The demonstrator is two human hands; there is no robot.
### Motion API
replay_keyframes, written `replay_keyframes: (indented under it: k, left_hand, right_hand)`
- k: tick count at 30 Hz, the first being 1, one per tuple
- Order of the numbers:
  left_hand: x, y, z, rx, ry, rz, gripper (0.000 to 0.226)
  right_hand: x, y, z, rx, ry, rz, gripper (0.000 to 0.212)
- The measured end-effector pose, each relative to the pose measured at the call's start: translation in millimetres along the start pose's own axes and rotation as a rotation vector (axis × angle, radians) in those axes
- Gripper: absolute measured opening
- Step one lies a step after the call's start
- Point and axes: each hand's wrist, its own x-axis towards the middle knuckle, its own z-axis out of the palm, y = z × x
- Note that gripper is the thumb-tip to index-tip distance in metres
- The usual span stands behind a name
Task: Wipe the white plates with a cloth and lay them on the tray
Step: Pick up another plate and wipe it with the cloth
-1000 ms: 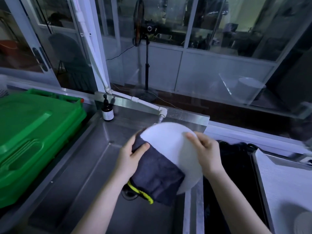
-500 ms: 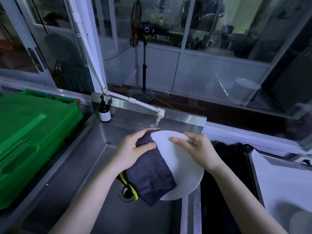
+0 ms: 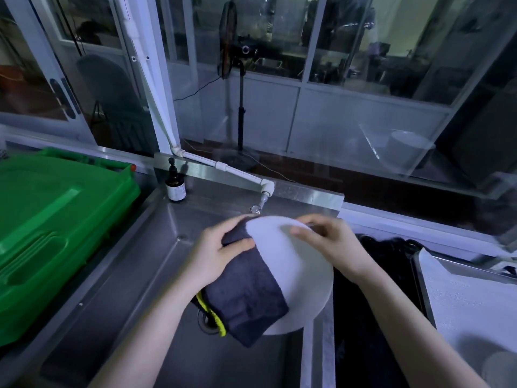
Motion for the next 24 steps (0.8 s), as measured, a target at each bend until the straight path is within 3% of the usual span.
replay_keyframes:
  k: [3,6,7,9,11,13,16,20,22,24]
  left_hand:
    - [5,11,7,0.096,-0.108,0.063,0.049]
    - [0,6,6,0.070,-0.088,0.063,0.047]
    - [-4,2,6,0.006,-0.033,0.030,0.042]
    - [-12,-9,14,-0.189,0.234,-0.104,0.027]
    - [-18,-16,27,-0.290,0.476,-0.218,0.015]
    - [-19,-22,30,-0.329,0.524,-0.284,0.011]
    - [-14,-21,13,-0.320,0.435,-0.287,0.012]
    - [1,-2,-10,-0.111,0.164,-0.054,0.037]
    - [8,10,-9,0.007,-0.034,0.050,0.044]
    - [13,16,-9,0.080,-0.133,0.081,0.046]
  right_hand:
    - [2,-7,13,-0.259,-0.123,-0.062,0.031]
    - [-4,-4,13,-0.121,-0.052,-0.031,0.026]
    - [-6,-1,13,-0.033,0.018,0.003,0.026]
    - [-11,6,20,0.232,0.294,0.133,0.033]
    - [-16,15,36,0.524,0.530,0.259,0.021]
    - [-23,20,50,0.544,0.548,0.320,0.015]
    - [-26,22,34,0.361,0.397,0.199,0.015]
    - [-6,-5,0,0.055,0.067,-0.036,0.002]
    - [2,-15,6,-0.156,-0.042,-0.090,0.020]
    - [5,-19,14,-0.198,-0.063,-0.100,0.034]
